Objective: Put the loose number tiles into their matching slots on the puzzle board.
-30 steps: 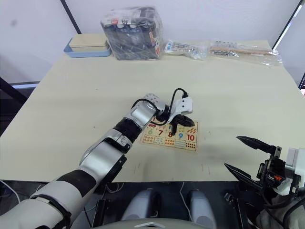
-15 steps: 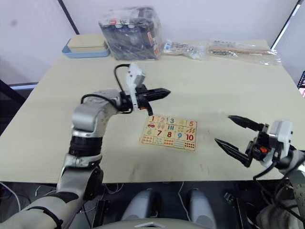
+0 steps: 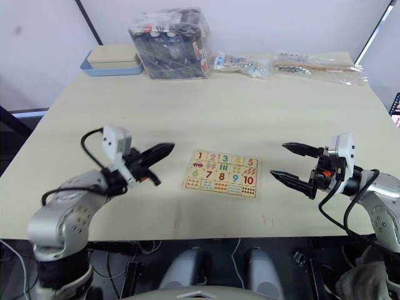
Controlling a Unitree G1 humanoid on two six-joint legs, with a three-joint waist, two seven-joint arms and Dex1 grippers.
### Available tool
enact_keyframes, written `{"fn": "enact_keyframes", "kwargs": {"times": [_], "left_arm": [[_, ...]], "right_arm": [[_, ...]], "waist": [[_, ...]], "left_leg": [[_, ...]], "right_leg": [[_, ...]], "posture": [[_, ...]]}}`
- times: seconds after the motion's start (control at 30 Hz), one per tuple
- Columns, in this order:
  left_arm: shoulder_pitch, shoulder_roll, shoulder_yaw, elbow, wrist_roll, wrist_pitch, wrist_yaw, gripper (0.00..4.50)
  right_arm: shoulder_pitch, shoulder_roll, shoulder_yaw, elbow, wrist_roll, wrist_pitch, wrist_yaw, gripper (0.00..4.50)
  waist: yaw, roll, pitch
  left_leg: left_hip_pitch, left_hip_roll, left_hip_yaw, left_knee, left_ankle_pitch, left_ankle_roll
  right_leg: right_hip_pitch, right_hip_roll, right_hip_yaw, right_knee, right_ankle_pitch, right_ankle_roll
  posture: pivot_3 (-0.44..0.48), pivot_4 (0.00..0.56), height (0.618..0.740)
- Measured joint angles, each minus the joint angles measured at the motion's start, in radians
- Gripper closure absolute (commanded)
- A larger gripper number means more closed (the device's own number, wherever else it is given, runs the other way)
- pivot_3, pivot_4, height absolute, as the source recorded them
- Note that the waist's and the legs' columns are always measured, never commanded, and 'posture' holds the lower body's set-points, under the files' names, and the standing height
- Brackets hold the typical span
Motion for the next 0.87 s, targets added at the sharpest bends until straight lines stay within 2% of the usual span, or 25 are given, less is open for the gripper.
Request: {"fn": "enact_keyframes", "kwargs": {"times": [0.03, 0.1, 0.2, 0.3, 0.37, 0.6, 0.87], "left_arm": [[0.044, 0.011, 0.022, -0.018, -0.027, -0.025, -0.008, 3.98], [0.080, 0.018, 0.036, -0.025, -0.044, -0.052, -0.022, 3.74], [0.203, 0.041, 0.064, -0.042, -0.083, -0.105, -0.059, 2.39], [0.309, 0.055, 0.119, -0.042, -0.118, -0.146, -0.087, 0.82], [0.364, 0.068, 0.147, -0.042, -0.136, -0.172, -0.102, 0.01], [0.525, 0.100, 0.219, -0.036, -0.171, -0.246, -0.137, 0.01], [0.546, 0.123, 0.226, 0.016, -0.168, -0.283, -0.115, 0.01]], "right_arm": [[0.013, -0.002, -0.002, 0.002, 0.000, -0.002, 0.017, 0.00], [0.025, -0.007, -0.004, 0.006, -0.001, -0.003, 0.030, 0.00], [0.081, -0.017, -0.036, 0.020, -0.007, -0.024, 0.053, 0.00], [0.144, -0.024, -0.075, 0.052, -0.026, -0.056, 0.084, 0.00], [0.166, -0.025, -0.102, 0.074, -0.033, -0.077, 0.099, 0.00], [0.215, -0.028, -0.181, 0.133, -0.038, -0.116, 0.140, 0.00], [0.230, -0.028, -0.184, 0.148, -0.047, -0.135, 0.153, 0.00]], "waist": [[0.004, 0.000, 0.000], [0.005, 0.000, 0.000], [-0.002, 0.000, 0.000], [-0.002, 0.000, 0.000], [-0.002, 0.000, -0.001], [-0.002, 0.000, -0.001], [-0.002, 0.000, -0.001]], "left_leg": [[0.001, -0.001, 0.000, 0.000, 0.000, 0.000], [0.001, -0.001, 0.000, 0.000, 0.000, 0.000], [0.001, -0.001, 0.000, -0.001, 0.000, 0.000], [0.000, 0.000, 0.000, -0.001, 0.000, 0.000], [0.001, 0.000, 0.000, -0.001, 0.000, 0.000], [0.001, 0.000, 0.000, -0.001, 0.000, 0.000], [0.000, 0.000, 0.001, -0.001, 0.000, 0.000]], "right_leg": [[0.001, -0.001, 0.000, 0.000, 0.000, -0.001], [0.001, -0.001, 0.000, -0.001, 0.000, -0.001], [0.001, -0.003, 0.000, -0.002, 0.000, -0.001], [0.001, -0.007, -0.001, -0.002, -0.001, -0.001], [0.001, -0.008, -0.002, -0.002, -0.001, -0.002], [0.001, -0.008, -0.002, -0.003, -0.002, -0.002], [0.001, -0.007, -0.002, -0.004, -0.002, -0.002]], "posture": [[0.000, 0.150, 0.740], [0.000, 0.150, 0.740], [0.000, 0.150, 0.740], [0.000, 0.150, 0.740], [0.000, 0.150, 0.740], [0.000, 0.150, 0.740], [0.000, 0.150, 0.740]]}}
